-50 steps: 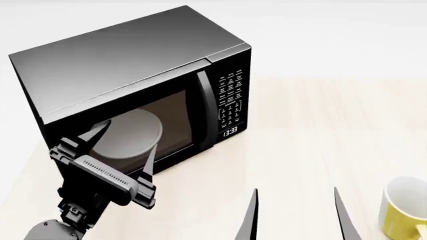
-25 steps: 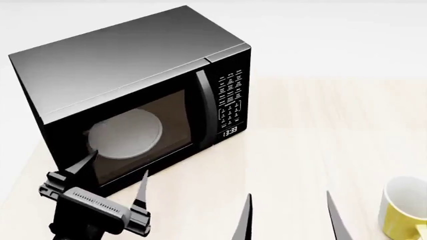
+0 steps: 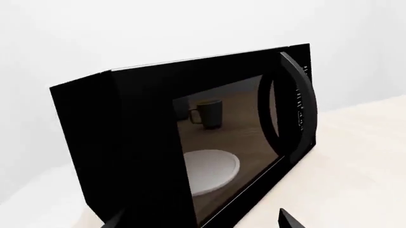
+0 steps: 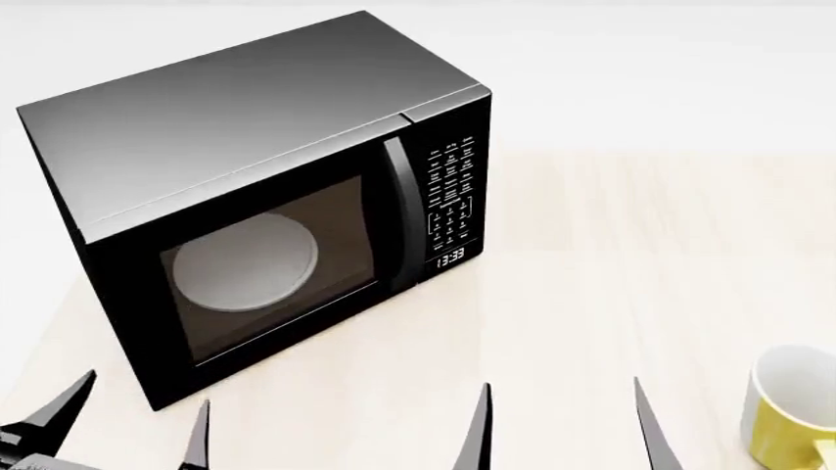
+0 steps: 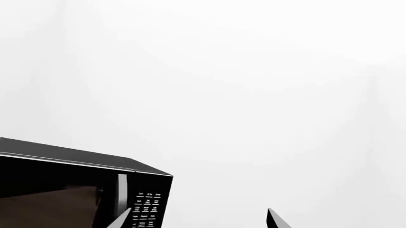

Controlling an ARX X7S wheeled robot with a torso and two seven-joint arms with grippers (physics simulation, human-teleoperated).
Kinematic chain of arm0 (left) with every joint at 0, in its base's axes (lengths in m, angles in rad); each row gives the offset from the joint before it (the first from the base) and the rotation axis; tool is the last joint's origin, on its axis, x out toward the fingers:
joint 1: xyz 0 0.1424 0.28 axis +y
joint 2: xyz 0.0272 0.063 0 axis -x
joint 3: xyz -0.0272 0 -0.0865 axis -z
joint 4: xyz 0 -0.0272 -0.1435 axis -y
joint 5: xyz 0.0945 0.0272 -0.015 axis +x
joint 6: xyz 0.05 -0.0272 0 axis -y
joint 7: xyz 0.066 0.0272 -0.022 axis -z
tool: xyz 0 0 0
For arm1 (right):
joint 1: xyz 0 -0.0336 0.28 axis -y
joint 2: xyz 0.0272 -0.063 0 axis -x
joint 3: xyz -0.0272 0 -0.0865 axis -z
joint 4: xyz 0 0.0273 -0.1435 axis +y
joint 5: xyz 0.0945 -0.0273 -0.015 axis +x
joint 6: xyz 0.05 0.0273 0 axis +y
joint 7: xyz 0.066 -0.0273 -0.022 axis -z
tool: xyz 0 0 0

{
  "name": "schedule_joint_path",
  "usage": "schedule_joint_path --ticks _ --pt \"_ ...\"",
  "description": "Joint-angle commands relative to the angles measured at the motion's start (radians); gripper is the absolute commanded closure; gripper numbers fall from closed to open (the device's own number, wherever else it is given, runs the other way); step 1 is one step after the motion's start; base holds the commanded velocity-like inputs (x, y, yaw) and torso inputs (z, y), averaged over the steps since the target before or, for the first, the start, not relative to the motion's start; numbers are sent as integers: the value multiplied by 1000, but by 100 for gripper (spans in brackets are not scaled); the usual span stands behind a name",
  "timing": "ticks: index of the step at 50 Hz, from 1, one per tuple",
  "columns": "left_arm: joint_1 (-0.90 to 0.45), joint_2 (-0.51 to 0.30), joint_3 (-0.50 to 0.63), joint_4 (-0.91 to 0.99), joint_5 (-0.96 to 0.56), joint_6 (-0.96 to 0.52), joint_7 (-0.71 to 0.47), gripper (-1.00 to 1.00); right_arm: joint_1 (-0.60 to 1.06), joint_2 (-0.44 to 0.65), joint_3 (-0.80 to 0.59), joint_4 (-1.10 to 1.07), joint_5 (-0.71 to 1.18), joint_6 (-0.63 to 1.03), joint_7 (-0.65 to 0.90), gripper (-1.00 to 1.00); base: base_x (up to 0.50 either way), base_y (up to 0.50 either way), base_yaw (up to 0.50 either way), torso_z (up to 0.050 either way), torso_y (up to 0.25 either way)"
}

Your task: Close the microwave.

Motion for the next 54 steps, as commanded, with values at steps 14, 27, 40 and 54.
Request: schedule_joint_path --ticks 14,27,40,54 --pt "172 -110 -291 262 -76 -16 -211 -100 93 62 248 -27 91 145 102 -100 0 0 0 0 0" --pt "220 -168 -497 568 7 -80 -386 -100 108 125 509 -258 67 233 226 -100 0 0 0 0 0" --pt "186 -169 -500 588 -13 -123 -399 -100 171 122 490 -293 82 323 219 -100 0 0 0 0 0" --pt "63 -55 -432 403 -347 -302 -315 -100 283 -89 397 81 589 633 -86 -100 0 0 0 0 0"
